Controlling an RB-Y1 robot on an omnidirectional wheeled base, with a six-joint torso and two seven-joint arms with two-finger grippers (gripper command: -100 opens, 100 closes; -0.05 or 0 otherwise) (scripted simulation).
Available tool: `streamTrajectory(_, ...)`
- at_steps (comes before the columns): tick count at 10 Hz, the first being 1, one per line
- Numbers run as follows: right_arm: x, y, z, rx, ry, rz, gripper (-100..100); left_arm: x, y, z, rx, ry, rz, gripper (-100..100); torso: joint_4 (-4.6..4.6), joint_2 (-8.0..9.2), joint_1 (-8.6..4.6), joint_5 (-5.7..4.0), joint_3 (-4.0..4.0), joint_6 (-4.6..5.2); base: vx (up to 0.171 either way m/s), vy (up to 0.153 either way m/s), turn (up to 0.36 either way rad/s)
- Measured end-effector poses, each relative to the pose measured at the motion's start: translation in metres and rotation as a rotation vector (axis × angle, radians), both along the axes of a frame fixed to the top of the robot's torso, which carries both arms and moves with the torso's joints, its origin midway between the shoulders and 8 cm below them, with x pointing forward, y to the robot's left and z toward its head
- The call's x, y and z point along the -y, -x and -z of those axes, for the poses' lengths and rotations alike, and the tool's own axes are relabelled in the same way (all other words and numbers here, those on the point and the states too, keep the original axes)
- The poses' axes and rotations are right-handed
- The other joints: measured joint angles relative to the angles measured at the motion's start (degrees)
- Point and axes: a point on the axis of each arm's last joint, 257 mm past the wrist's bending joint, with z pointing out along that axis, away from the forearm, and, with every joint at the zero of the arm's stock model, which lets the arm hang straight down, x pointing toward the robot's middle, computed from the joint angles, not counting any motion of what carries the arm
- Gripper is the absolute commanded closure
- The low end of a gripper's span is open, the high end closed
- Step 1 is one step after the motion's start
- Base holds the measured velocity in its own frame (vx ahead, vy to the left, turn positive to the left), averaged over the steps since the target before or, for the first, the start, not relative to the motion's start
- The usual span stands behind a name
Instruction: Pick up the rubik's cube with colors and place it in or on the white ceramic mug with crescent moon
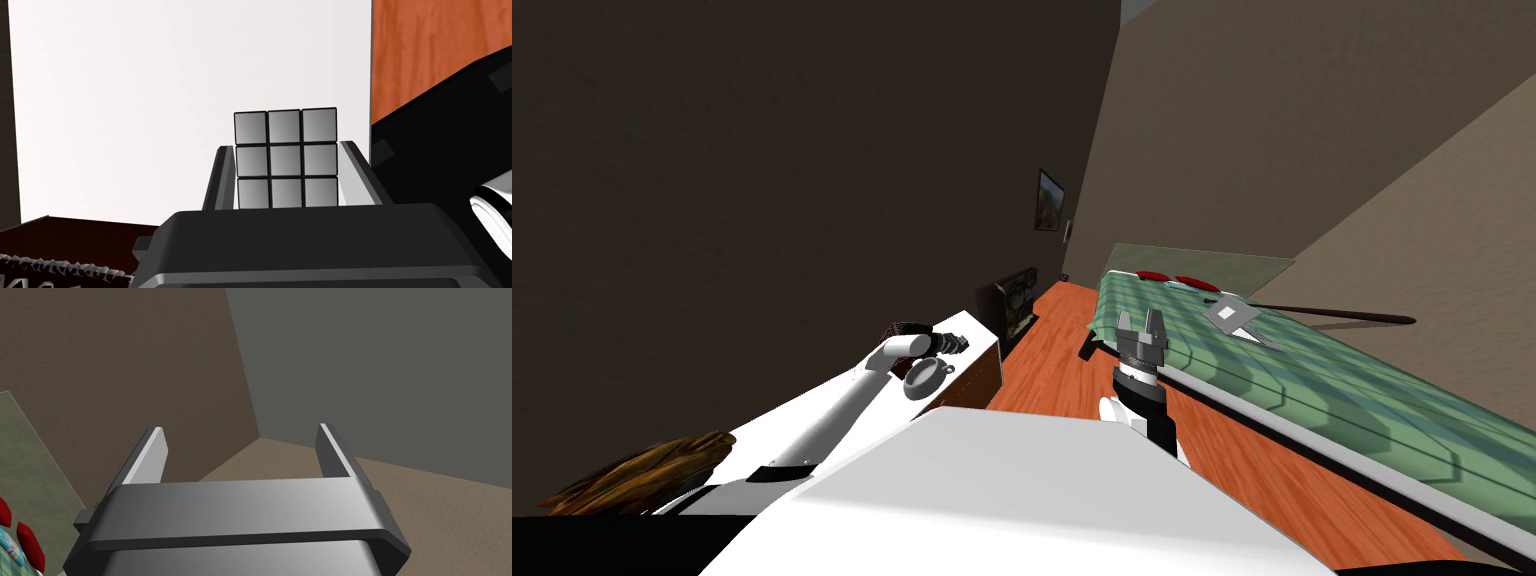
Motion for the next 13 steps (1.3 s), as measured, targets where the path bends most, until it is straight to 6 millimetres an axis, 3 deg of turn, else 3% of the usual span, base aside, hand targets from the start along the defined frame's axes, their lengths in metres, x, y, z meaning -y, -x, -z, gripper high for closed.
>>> streamTrajectory(2, 0.0, 0.0, 0.0, 0.0, 0.0, 0.0, 0, -0.004, 0.0, -0.013, 0.025, 0.0, -0.008, 100, -0.03, -0.05, 0.04, 0.02, -0.03, 0.01, -0.074, 0.022, 0.004)
streamTrajectory(8, 0.0, 0.0, 0.0, 0.0, 0.0, 0.0, 0, -0.02, -0.005, -0.083, 0.127, 0.002, -0.024, 100, -0.02, -0.16, 0.11, 0.0, -0.08, 0.03, -0.063, 0.043, 0.016)
streamTrajectory(13, 0.0, 0.0, 0.0, 0.0, 0.0, 0.0, 0, -0.007, 0.007, -0.094, 0.051, 0.013, 0.012, 100, -0.19, -0.46, 0.12, 0.05, -0.31, 0.14, 0.005, 0.045, 0.008)
